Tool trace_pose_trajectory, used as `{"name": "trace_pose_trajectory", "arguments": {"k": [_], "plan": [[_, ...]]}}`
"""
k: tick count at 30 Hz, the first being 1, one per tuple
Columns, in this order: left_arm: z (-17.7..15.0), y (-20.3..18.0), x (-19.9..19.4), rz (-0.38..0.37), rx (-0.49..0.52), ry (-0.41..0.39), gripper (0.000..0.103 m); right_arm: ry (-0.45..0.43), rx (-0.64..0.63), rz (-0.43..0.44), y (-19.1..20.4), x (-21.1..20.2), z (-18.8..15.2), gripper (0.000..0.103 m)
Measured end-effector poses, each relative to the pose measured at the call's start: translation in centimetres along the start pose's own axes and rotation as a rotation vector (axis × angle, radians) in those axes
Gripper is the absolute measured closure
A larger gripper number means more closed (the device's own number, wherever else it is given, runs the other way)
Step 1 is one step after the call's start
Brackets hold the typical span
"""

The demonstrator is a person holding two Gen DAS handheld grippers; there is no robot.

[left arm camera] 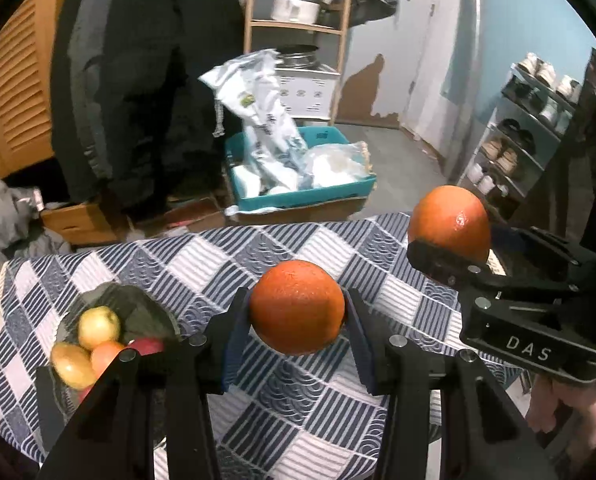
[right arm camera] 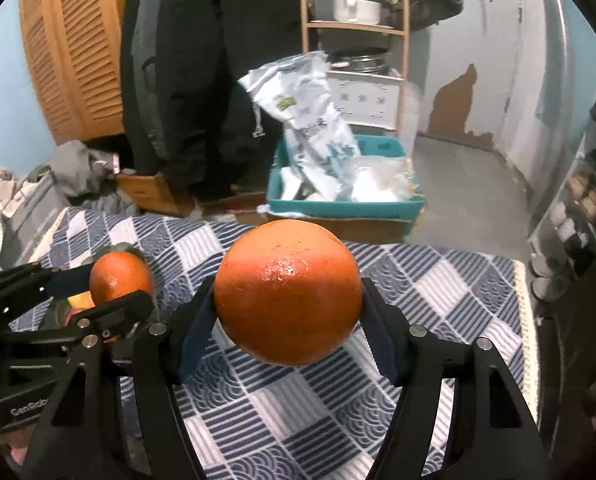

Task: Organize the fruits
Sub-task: 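Lift and carry both tangerines toward the glass bowl with both grippers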

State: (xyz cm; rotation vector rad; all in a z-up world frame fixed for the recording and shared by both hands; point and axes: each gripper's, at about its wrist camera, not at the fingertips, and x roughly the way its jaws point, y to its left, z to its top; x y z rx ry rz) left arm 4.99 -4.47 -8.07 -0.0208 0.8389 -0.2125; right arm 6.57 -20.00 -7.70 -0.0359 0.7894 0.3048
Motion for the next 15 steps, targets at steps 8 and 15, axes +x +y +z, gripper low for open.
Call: {"name": "trace_pose_trajectory", "arguments": {"k": [8,15], "plan": [[-0.9,5.0,-0.5,0.056,-0.087,0.0,0.056,0.016,-0.043,0.042,3.5,1.9,1.1,0.034],[-1.5,8.9,-0.5,0.111,-0.154,0.015,0.056,0.04,-0.044,0.094,6.5,4.1,2.1,0.034]]}}
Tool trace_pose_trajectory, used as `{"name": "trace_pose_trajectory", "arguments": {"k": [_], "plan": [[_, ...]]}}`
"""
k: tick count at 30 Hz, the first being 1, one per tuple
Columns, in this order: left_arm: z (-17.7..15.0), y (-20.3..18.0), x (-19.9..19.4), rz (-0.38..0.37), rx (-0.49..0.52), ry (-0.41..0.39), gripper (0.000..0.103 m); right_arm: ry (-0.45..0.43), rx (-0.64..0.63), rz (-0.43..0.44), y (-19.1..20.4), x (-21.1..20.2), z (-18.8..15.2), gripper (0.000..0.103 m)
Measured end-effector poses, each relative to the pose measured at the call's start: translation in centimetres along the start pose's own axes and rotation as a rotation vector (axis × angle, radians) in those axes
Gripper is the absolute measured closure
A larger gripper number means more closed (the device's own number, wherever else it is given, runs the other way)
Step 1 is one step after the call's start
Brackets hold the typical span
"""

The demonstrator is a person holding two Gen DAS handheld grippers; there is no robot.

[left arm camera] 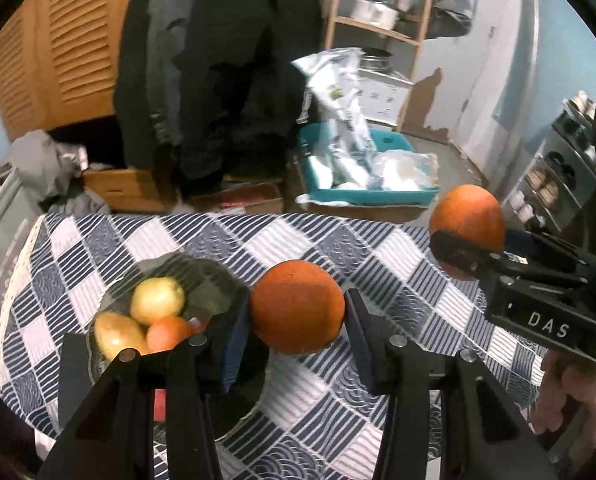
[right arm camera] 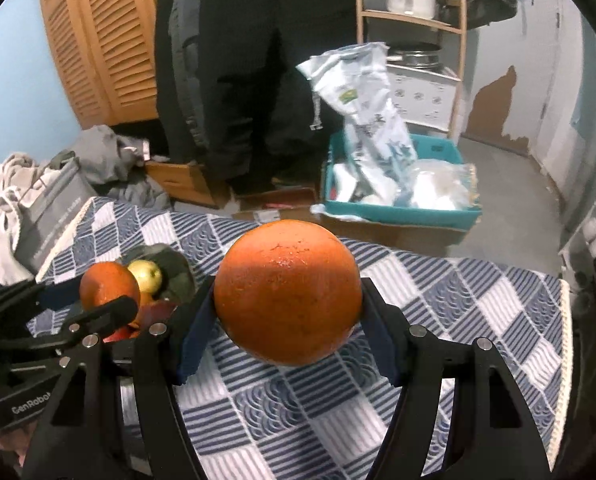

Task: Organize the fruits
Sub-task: 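Lift and carry both tangerines toward the glass bowl with both grippers, then lower both tangerines into the bowl and open both grippers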

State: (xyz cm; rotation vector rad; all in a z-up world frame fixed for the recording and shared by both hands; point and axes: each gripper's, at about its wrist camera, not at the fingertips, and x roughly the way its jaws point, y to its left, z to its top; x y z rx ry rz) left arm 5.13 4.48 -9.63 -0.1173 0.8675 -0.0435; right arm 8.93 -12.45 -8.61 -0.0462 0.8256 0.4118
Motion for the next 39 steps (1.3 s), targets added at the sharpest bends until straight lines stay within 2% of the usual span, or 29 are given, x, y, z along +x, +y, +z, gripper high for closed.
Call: {"name": "trace_pose_trajectory", "arguments": {"k": [12,21,25,34,39], "plan": [[0.0,7.1,0.6,0.079,-0.134,0.008,0.056,0.07,-0.05,0.073,4.9,4.9,0.8,0.034],[-1.9,12.1,2.9,0.117,-0.236,0.063,0.056,0.15,-0.07,0.14,7.9,9.0,0.6,0.034],[-2.8,13.2,3.6,0.111,-0.27,0.087,0.056,0.177,-0.073,0.158,9.0,10.4,0.2,0.034],[-4.0,14.4,5.1,0.179,-0.251,0.134,0.056,0.241,-0.108,0.193,11.7,13.3,-0.5,0.034],[-5.0,15.5,6.0,0.183,-0.278,0.171,0.056,0.275,-0.118,0.215,12.6,14.4,-1.2,0.034]]}}
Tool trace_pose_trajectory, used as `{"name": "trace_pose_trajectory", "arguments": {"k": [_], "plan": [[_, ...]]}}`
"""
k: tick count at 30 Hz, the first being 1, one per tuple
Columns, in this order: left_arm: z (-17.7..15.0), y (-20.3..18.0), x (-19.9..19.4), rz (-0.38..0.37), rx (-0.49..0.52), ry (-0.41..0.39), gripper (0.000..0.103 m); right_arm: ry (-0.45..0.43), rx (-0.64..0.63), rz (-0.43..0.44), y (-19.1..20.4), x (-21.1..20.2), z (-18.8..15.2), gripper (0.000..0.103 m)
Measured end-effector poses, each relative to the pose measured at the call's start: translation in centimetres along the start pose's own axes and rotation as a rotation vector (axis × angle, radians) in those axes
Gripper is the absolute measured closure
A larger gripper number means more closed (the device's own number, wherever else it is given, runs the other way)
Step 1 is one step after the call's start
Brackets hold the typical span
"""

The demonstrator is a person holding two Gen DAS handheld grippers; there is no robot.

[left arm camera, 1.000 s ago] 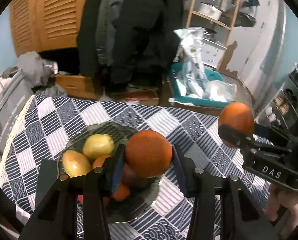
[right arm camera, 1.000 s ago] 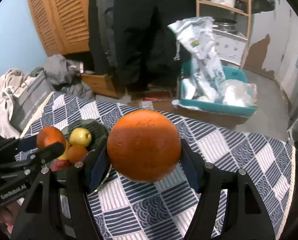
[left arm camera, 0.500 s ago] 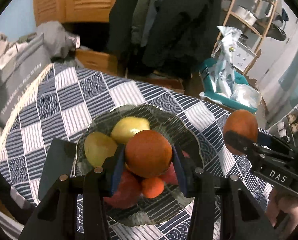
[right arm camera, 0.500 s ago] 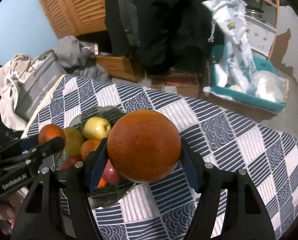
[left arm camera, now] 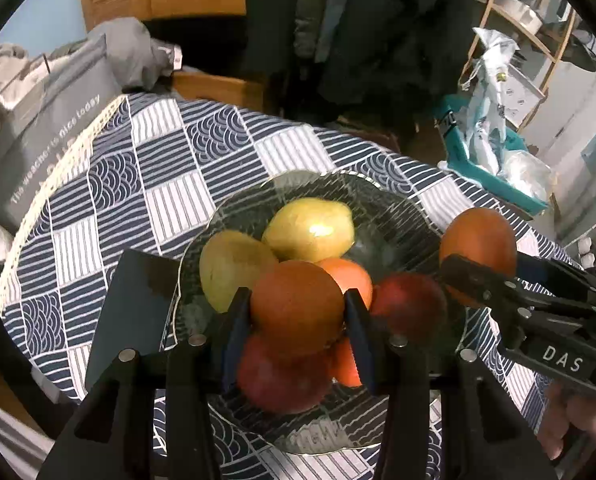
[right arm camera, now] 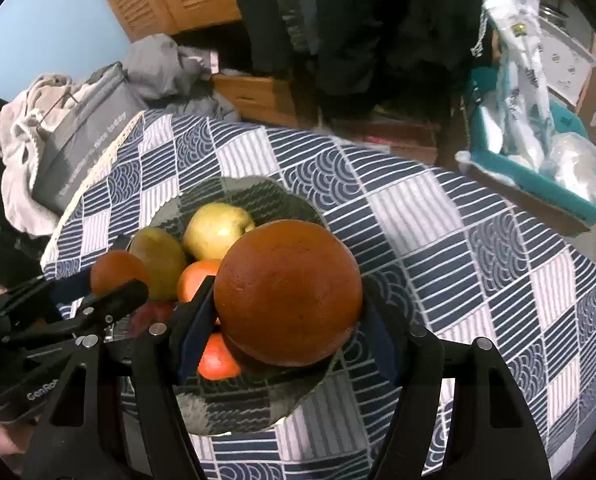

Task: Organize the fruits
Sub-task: 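Lower both tangerines into the bowl and open both grippers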

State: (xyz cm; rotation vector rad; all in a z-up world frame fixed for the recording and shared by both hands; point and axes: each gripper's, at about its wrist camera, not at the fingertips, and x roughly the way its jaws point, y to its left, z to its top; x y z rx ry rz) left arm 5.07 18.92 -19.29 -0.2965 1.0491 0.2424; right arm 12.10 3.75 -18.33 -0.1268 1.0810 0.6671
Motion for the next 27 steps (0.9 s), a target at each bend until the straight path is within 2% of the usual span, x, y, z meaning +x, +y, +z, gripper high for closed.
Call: {"name": "trace_pose_trajectory", "arguments": {"k": [8,17,19,21,27], "plan": [[-0.5,-0.3,1.2,0.018,0.015,0.044,0.055,0.028,-0.027,-0.011,0.9,1.4,-0.1,0.033],[-0.5,-0.9,1.1,0.033,0.039,0.043,0.054,0.02,-0.015,-0.01,0.7,1.2,0.1,0.032],[-0.4,-1.0,0.6,0.038,0.039,0.021,0.042,-0.005,-0.007,-0.006,0.4,0.7,0.3,0.029],[-0.2,-1.1,0.0,0.039,0.045,-0.006,0.038,-0.028,0.009,0.007,0.1,-0.1,0.7,0.027],[0.0,-1.8,-1.4,0.027,0.056,-0.035,0.038,-0.071,0.054,0.014,-1.0,-2.1,1.3,0.027]]}}
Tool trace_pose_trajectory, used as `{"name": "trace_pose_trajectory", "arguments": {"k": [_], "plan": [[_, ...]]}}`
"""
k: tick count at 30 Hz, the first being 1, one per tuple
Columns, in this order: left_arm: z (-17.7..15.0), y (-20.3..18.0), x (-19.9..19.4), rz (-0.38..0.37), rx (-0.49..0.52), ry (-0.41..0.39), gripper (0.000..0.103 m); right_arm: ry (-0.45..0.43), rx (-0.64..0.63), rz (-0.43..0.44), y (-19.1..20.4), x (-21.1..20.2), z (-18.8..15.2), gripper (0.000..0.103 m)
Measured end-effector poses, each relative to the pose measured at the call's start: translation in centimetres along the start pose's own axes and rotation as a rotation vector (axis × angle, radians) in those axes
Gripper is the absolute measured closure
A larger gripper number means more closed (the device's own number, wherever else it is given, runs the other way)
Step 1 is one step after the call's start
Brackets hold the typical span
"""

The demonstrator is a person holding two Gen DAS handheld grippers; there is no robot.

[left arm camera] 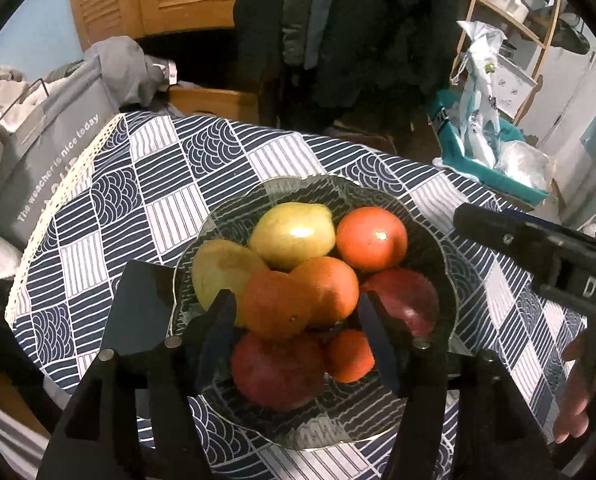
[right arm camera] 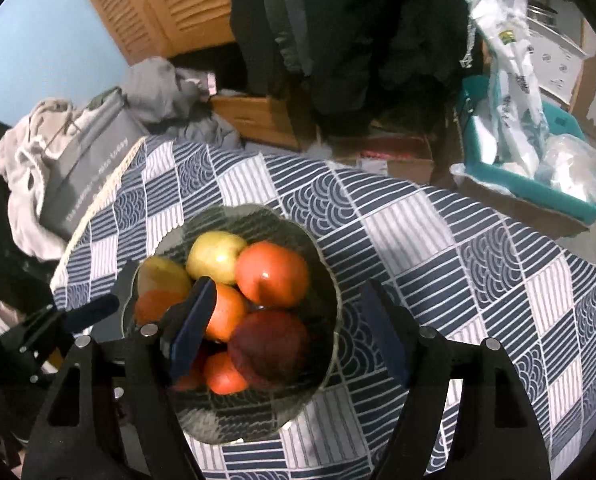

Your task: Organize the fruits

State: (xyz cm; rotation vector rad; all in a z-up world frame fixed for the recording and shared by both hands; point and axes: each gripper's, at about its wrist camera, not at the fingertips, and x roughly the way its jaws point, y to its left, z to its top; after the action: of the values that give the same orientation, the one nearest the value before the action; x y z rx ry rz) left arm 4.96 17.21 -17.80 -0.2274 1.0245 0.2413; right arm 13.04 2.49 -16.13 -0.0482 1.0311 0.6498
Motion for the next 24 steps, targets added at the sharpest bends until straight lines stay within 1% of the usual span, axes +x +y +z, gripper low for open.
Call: {"name": "trace_pose_trajectory", "arguments": {"k": [3,7,11,16,20,22,24], "plan": [[0.4,-0.3,-1.1,-0.025,-0.009,-0.022,0.038,-0.028,0.014,-0.012,-0.5,-1.3,0.2,0.027],[1.1,-0.9,-3.1,-0.049,-0.008,-0.07,0.038,-0.087,0.015,-0.054,-0.9,-3.7,0.4,0.027],[1.6,-1.5,-4.9,-0.067,-0.004,-0.113,0.036,-0.139,0.002,-0.102,-1.0,-6.1,0.6,0.027],[2.4,-1.8,-7.0,-0.114,-0.032,-0.154,0.036,-0.204,-0.018,-0.154,-1.1,-9.0,0.6,0.027],[2.9,-2.0,-8.5,-0.136,-0.04,-0.181,0.034,-0.257,-0.038,-0.19,-1.0,-11.4,0.6,0.027],[3.1,-2.1,-9.2,-0.144,-0.043,-0.194,0.034,-0.286,-0.048,-0.209,-0.9,-12.8,0.6,0.027],[3.3,-2.4,-10.0,-0.145,-0.04,-0.206,0.034,-0.308,-0.058,-0.225,-0.7,-14.0,0.5,0.024]]}}
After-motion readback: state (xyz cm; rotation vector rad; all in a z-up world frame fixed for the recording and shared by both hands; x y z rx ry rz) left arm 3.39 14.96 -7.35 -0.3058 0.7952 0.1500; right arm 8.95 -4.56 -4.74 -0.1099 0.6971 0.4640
